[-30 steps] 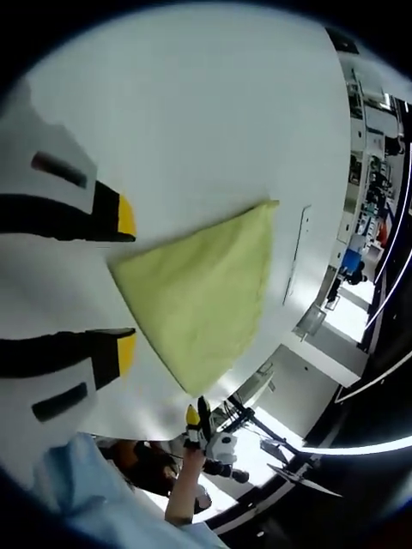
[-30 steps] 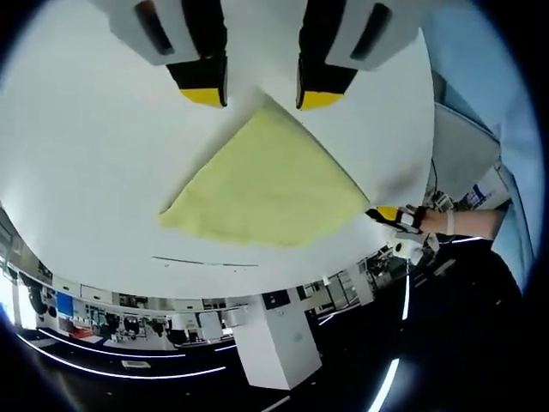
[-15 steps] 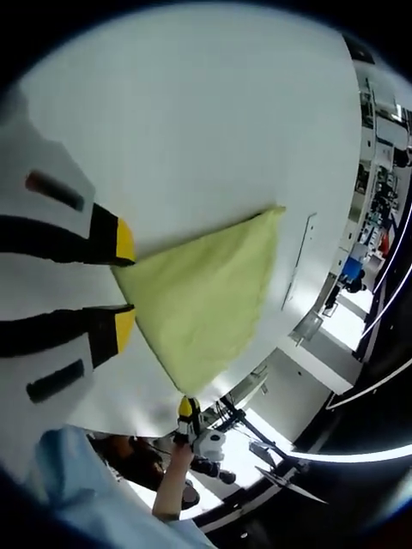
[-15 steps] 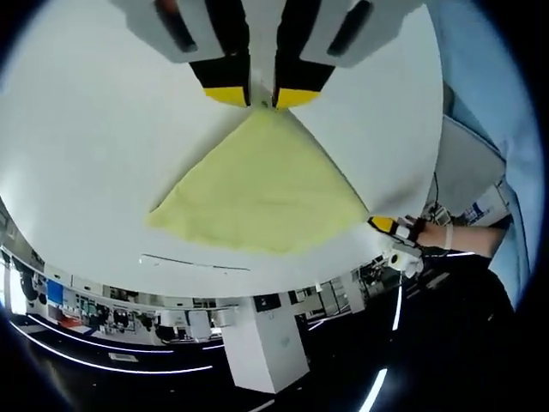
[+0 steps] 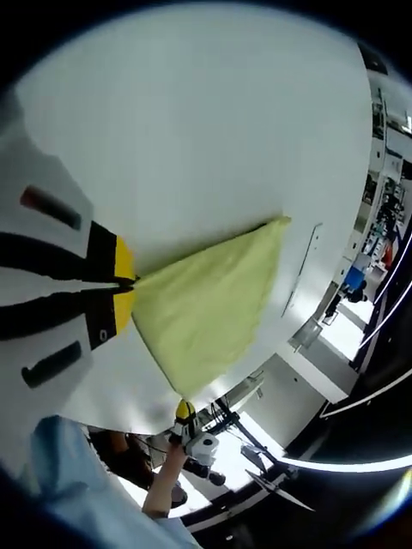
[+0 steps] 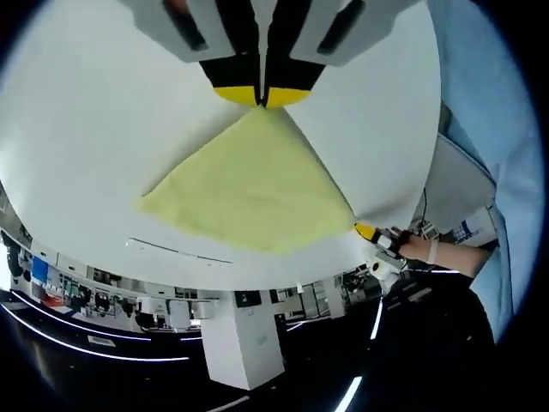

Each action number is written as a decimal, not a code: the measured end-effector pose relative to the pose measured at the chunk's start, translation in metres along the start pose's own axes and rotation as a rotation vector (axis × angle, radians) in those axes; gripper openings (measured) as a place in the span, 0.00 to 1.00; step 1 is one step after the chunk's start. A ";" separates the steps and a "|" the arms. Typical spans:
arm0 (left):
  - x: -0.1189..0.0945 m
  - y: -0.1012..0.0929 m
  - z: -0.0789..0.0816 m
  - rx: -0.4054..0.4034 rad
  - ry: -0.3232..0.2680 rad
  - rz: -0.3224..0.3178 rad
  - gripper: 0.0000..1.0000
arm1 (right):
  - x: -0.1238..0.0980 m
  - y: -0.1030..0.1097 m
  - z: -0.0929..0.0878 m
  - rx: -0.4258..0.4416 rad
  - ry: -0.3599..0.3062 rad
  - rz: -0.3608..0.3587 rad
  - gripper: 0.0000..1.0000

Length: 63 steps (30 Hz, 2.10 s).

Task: Fold the garment on the visible template until the final outline fits inside the template.

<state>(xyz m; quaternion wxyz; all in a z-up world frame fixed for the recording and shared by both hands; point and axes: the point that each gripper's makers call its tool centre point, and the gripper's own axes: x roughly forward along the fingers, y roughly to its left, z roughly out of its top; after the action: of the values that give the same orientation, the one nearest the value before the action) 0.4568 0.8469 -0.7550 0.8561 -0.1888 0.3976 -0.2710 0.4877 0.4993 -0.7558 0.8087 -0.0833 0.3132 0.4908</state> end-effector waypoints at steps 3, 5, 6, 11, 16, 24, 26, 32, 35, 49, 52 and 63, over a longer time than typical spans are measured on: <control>-0.006 -0.002 -0.010 -0.024 0.016 -0.003 0.00 | -0.005 0.003 -0.005 0.006 0.006 0.006 0.00; -0.008 -0.005 -0.014 -0.024 0.015 -0.008 0.00 | -0.008 0.012 -0.008 0.006 0.011 0.020 0.00; -0.009 -0.006 -0.016 -0.024 0.016 -0.007 0.00 | -0.010 0.016 -0.011 0.004 0.018 0.025 0.00; -0.016 -0.014 -0.034 -0.041 0.028 -0.012 0.00 | -0.017 0.034 -0.019 0.018 0.027 0.037 0.00; -0.025 -0.024 -0.052 -0.067 0.029 -0.015 0.00 | -0.025 0.046 -0.031 0.042 0.028 0.037 0.00; -0.033 -0.028 -0.069 -0.096 0.020 -0.019 0.00 | -0.031 0.054 -0.045 0.074 0.027 0.032 0.00; -0.033 -0.028 -0.069 -0.091 0.019 -0.014 0.00 | -0.032 0.055 -0.046 0.077 0.028 0.028 0.00; -0.032 -0.028 -0.069 -0.080 0.021 -0.015 0.00 | -0.033 0.053 -0.046 0.091 0.024 0.011 0.00; -0.031 -0.028 -0.068 -0.082 0.022 -0.017 0.00 | -0.032 0.054 -0.046 0.079 0.030 0.009 0.00; -0.044 -0.030 -0.053 -0.025 -0.069 -0.014 0.19 | -0.045 0.047 -0.036 0.137 0.007 -0.069 0.23; -0.051 -0.029 -0.044 0.061 -0.099 0.011 0.41 | -0.049 0.045 -0.032 0.141 0.002 -0.090 0.37; -0.064 -0.034 -0.041 0.295 -0.082 0.044 0.97 | -0.056 0.045 -0.025 0.132 -0.003 -0.193 0.90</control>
<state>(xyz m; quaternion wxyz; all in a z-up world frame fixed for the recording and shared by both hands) 0.3794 0.8557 -0.7249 0.8957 -0.0628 0.3224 -0.2997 0.4212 0.4694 -0.7344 0.8564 -0.0588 0.3341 0.3891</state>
